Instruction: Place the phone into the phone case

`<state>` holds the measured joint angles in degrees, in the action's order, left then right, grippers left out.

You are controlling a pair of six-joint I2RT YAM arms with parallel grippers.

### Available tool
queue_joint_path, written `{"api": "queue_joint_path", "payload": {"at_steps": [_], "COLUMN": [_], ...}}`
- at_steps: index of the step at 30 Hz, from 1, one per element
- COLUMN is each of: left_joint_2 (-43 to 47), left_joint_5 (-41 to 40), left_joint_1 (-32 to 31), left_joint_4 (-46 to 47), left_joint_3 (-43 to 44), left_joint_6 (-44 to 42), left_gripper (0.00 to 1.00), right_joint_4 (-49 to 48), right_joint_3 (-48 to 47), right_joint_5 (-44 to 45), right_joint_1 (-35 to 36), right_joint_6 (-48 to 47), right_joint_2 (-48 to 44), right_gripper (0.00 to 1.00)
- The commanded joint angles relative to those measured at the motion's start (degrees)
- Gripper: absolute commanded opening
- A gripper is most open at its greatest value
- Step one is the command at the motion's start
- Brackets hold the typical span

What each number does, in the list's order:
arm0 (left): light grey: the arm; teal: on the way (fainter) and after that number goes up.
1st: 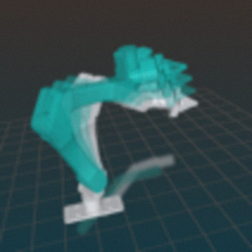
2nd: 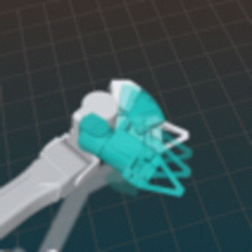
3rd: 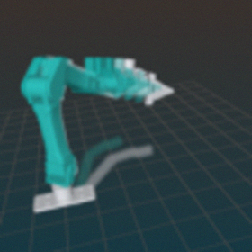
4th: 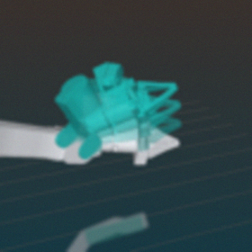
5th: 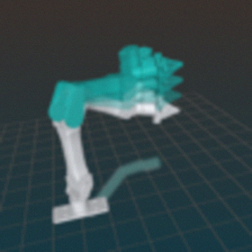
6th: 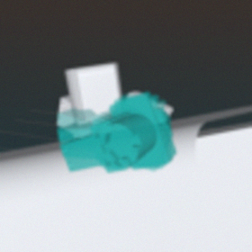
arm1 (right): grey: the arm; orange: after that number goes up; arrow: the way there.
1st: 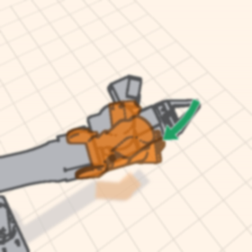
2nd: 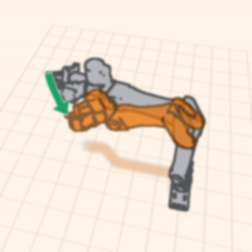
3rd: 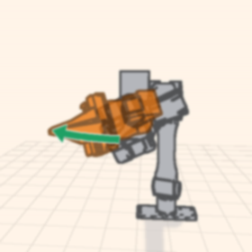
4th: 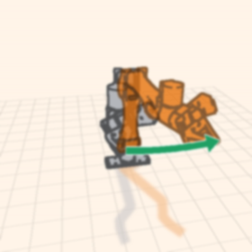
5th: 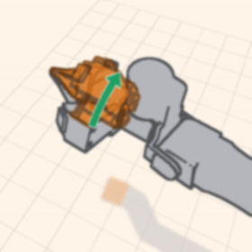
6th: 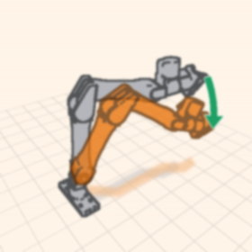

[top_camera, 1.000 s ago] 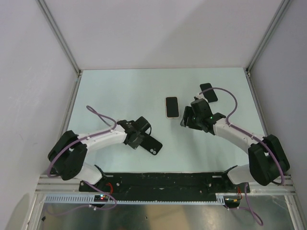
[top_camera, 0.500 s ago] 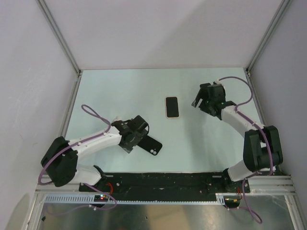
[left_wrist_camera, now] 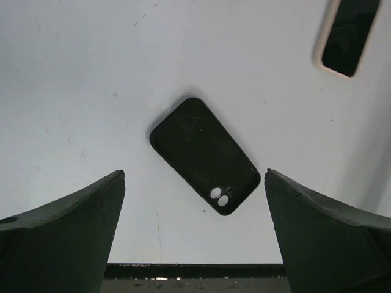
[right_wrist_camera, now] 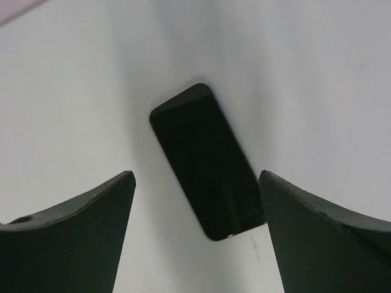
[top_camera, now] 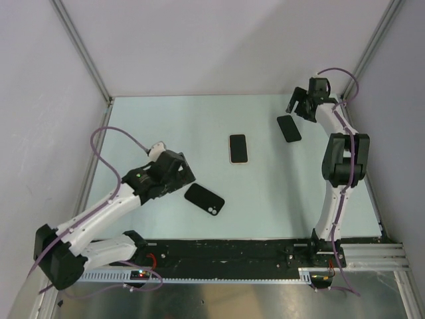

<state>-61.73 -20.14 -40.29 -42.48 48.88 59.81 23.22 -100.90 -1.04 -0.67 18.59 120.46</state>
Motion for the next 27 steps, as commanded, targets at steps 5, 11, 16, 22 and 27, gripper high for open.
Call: {"api": "queue_joint_path", "payload": {"at_steps": [5, 11, 16, 22, 27], "left_joint_2": [6.0, 5.0, 3.4, 2.4, 1.7], "left_joint_5": [9.6, 12.8, 14.1, 14.5, 15.2], "left_joint_1": [6.5, 8.2, 9.2, 9.8, 10.4], "left_joint_4": [1.8, 1.7, 1.8, 1.8, 1.8], "left_joint_3": [4.2, 5.0, 5.5, 6.6, 7.2], "left_joint_6": [-19.2, -22.8, -23.9, -24.4, -24.7], "left_gripper": [1.0, 1.0, 1.0, 1.0, 1.0], "right_joint_4": [14.3, 18.5, 20.6, 26.0, 29.1], "right_joint_3": [-15.0, -18.9, -20.9, -27.0, -30.3], "right_joint_5": [-4.9, -9.9, -12.6, -5.7, 0.2], "right_joint_1": [-2.4, -2.4, -2.2, -0.4, 2.4], "right_joint_6": [-12.6, -16.2, -17.4, -19.1, -21.5], "right_joint_2": [11.0, 14.7, 17.1, 21.1, 23.7], "right_gripper": [0.91, 0.94, 0.97, 0.99, 0.99]}}
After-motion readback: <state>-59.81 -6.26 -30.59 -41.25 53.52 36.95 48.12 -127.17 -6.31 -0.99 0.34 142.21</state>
